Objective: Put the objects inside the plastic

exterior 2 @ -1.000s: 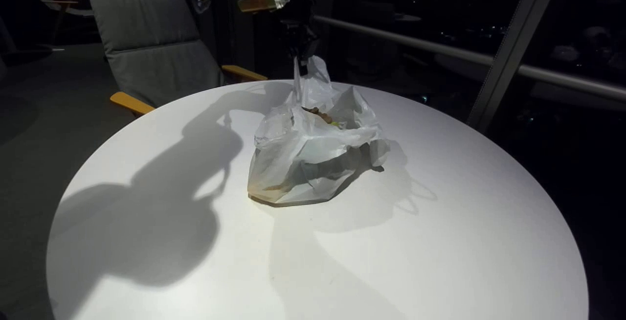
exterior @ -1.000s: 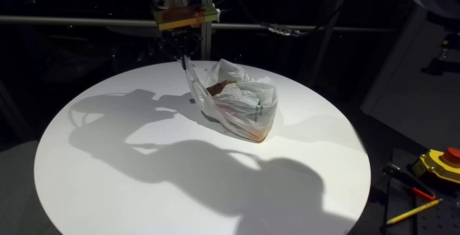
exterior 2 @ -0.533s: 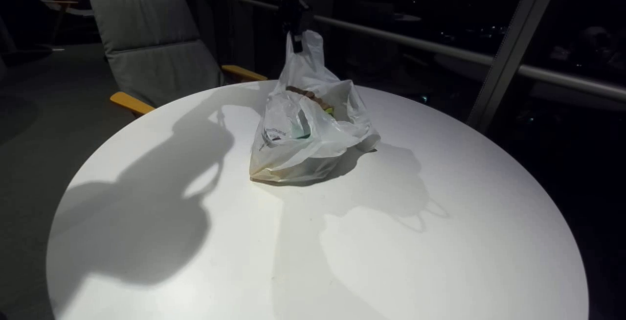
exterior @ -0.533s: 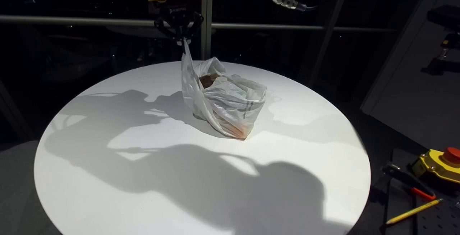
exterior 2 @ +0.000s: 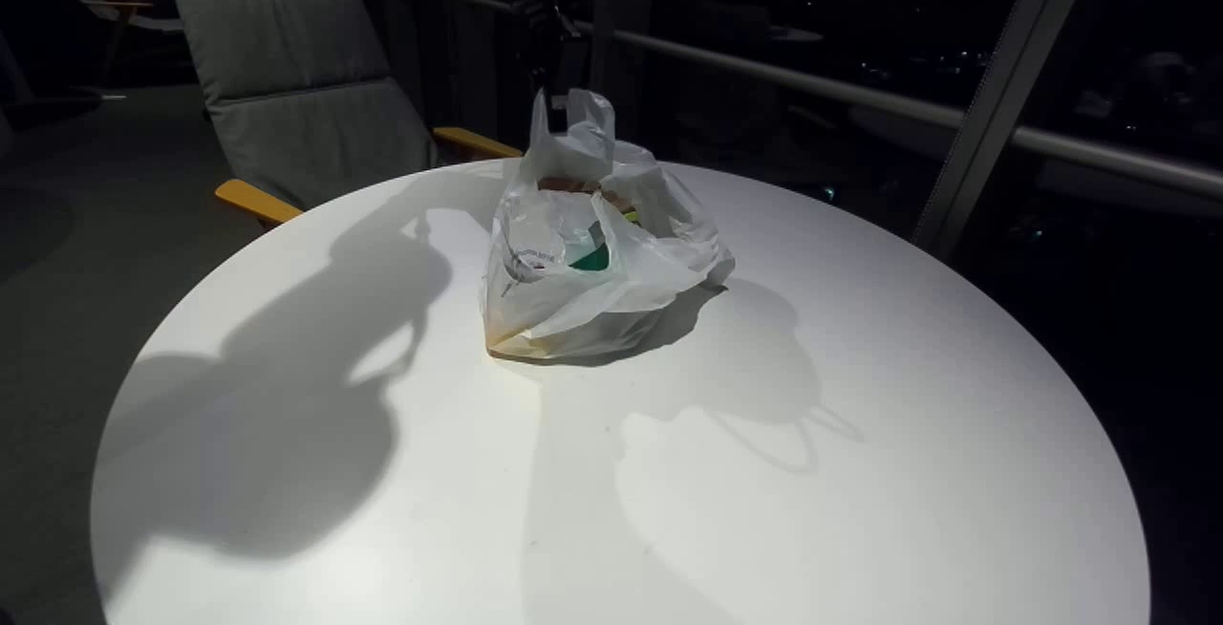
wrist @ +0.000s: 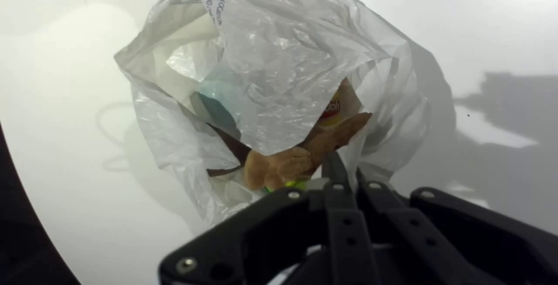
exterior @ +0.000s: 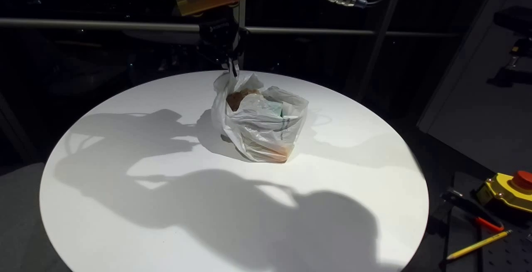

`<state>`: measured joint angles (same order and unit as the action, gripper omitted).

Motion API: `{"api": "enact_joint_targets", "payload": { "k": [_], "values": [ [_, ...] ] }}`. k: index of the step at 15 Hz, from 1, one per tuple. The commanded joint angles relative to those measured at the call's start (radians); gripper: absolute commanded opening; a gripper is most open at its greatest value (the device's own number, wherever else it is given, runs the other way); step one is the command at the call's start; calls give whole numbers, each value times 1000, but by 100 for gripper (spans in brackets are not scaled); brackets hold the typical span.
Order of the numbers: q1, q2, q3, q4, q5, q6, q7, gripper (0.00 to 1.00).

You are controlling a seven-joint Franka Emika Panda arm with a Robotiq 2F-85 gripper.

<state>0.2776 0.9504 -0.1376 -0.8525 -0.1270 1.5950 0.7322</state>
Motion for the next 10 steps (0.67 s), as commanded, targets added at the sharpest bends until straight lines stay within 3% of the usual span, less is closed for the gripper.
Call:
{"api": "enact_joint_targets", "payload": {
  "k": [1,3,10],
  "values": [
    [21,-102,-7,-130,-16,25,12,26],
    [36,-133,-18,-161,-45,38,11,33],
    [66,-236,17,-273,-131,150,-150,87]
  ]
}}
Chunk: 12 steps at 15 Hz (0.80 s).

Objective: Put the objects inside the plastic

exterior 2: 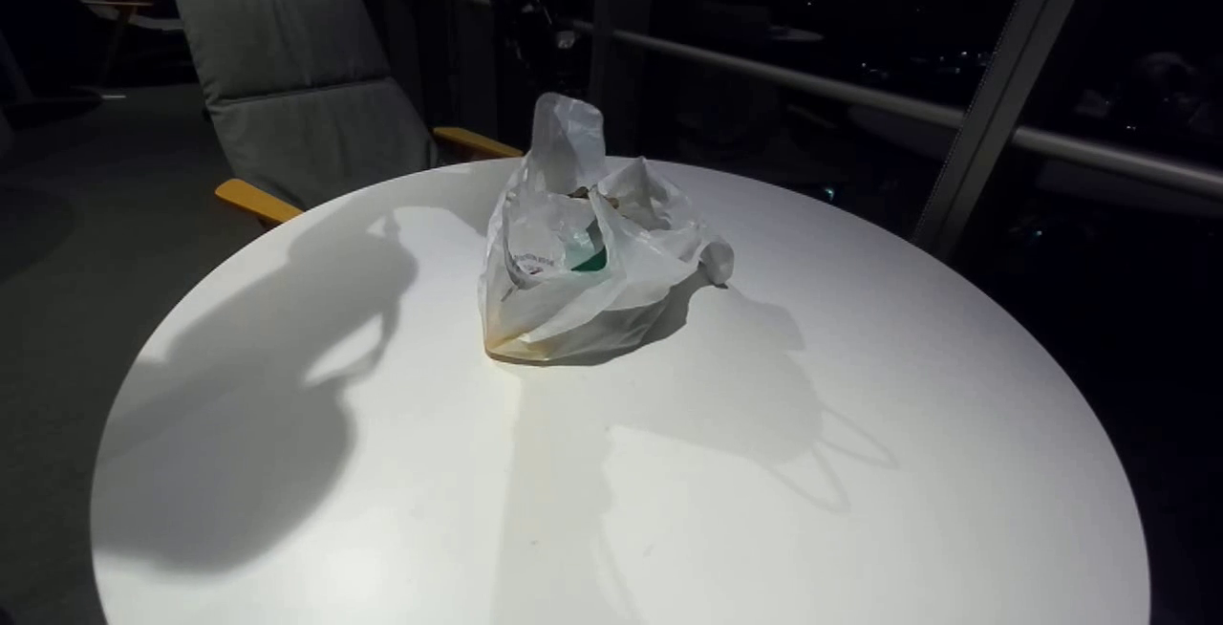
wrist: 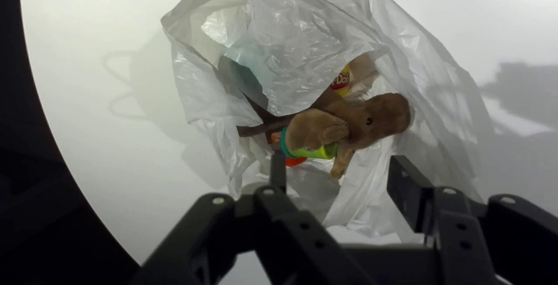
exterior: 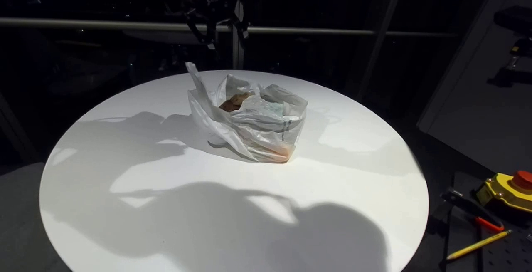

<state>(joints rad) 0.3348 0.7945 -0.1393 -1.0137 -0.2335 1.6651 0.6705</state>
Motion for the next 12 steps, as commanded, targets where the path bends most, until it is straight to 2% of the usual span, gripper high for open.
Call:
{"api": "enact_joint_targets", "payload": {
  "k": [1,2,3,7,8,12],
  "values": [
    [5,-91,34,-135,-11,105,-141,93],
    [0,-99,47,-157,1,129,-182,99],
    [-9,-100,61,-175,12,149,-228,100],
    [-49,-97,109,-258,57,260,-407,100],
    [-72,-89,140,-268,59,279,-448,100],
    [-128,-77,197,-324,89,290,-654,100]
  ]
}}
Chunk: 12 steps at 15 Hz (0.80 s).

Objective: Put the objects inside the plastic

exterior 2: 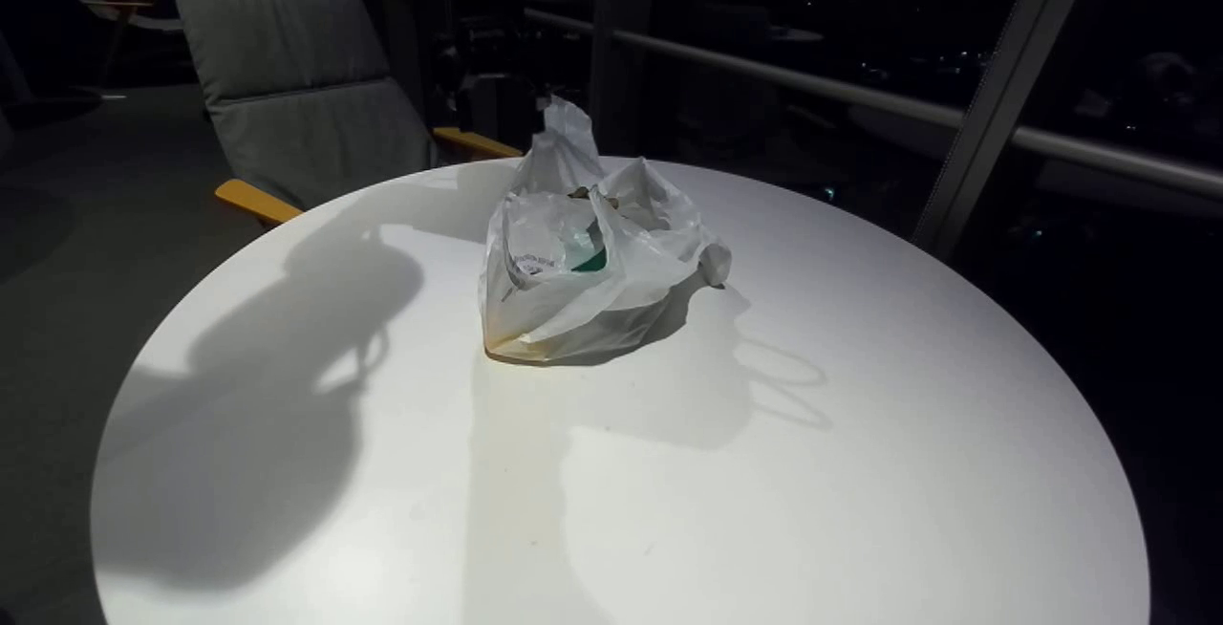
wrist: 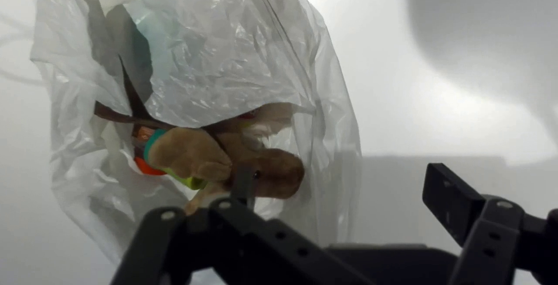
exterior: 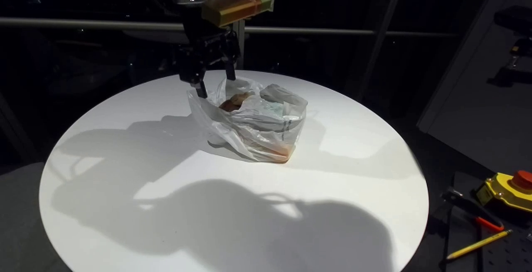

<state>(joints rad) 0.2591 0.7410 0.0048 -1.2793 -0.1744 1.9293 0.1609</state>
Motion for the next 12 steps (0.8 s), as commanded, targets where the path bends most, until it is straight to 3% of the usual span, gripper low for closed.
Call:
{"api": "enact_joint_targets", "payload": {
  "k": [1,5,12],
  "values": [
    [-65,-20,67,-61,35,17,-196,100],
    [-102,-2,100,-71,37,-34,-385,100],
    [-85,61,77,-67,-31,-34,-460,100]
  ]
}}
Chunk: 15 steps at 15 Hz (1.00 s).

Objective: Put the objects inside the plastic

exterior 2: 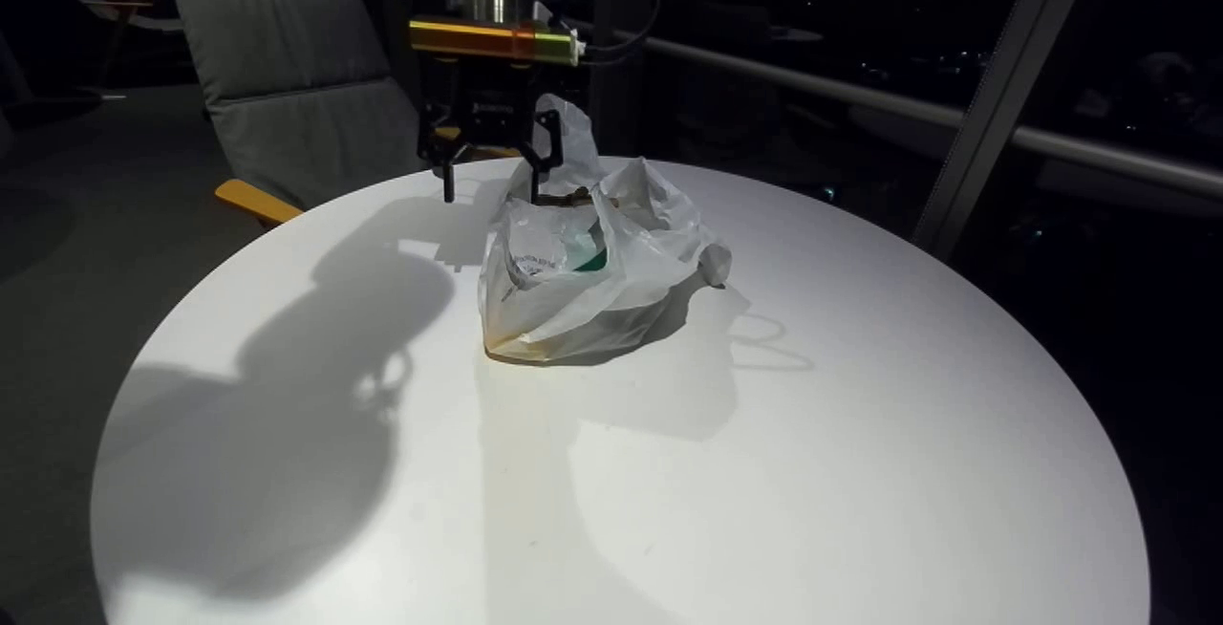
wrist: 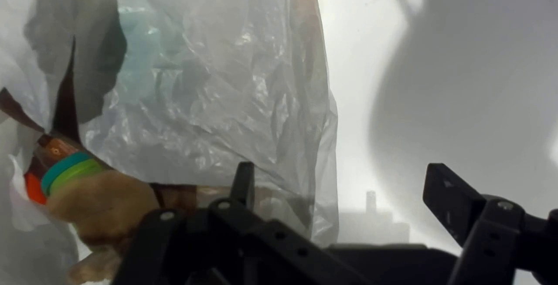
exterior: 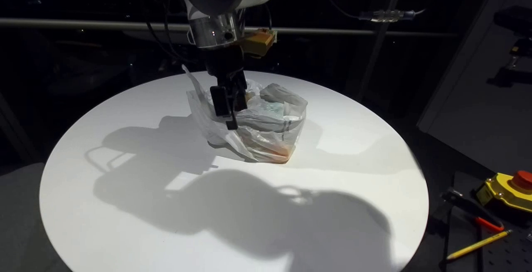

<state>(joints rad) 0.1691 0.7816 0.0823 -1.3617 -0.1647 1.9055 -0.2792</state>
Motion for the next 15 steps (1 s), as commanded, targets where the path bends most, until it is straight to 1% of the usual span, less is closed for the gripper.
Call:
{"api": "enact_joint_targets", "payload": {
  "k": [1,2,3,4,5,6,7,10,11,12,15],
  "values": [
    [12,29,-5,20,-56,-10,-8,91],
    [15,33,-6,23,-67,-8,-1,74],
    [20,35,-8,21,-81,-6,4,68],
    [26,36,-15,21,-97,-2,17,58],
    [31,31,-18,18,-111,2,28,51],
    [36,22,-23,10,-125,13,41,42],
    [40,16,-27,6,-137,23,57,35],
    [50,-13,-40,-12,-157,56,131,13],
    [53,-21,-44,-17,-160,66,155,5],
    [55,-30,-49,-24,-162,78,183,1],
    [62,-55,-62,-49,-156,97,267,0]
  ]
}}
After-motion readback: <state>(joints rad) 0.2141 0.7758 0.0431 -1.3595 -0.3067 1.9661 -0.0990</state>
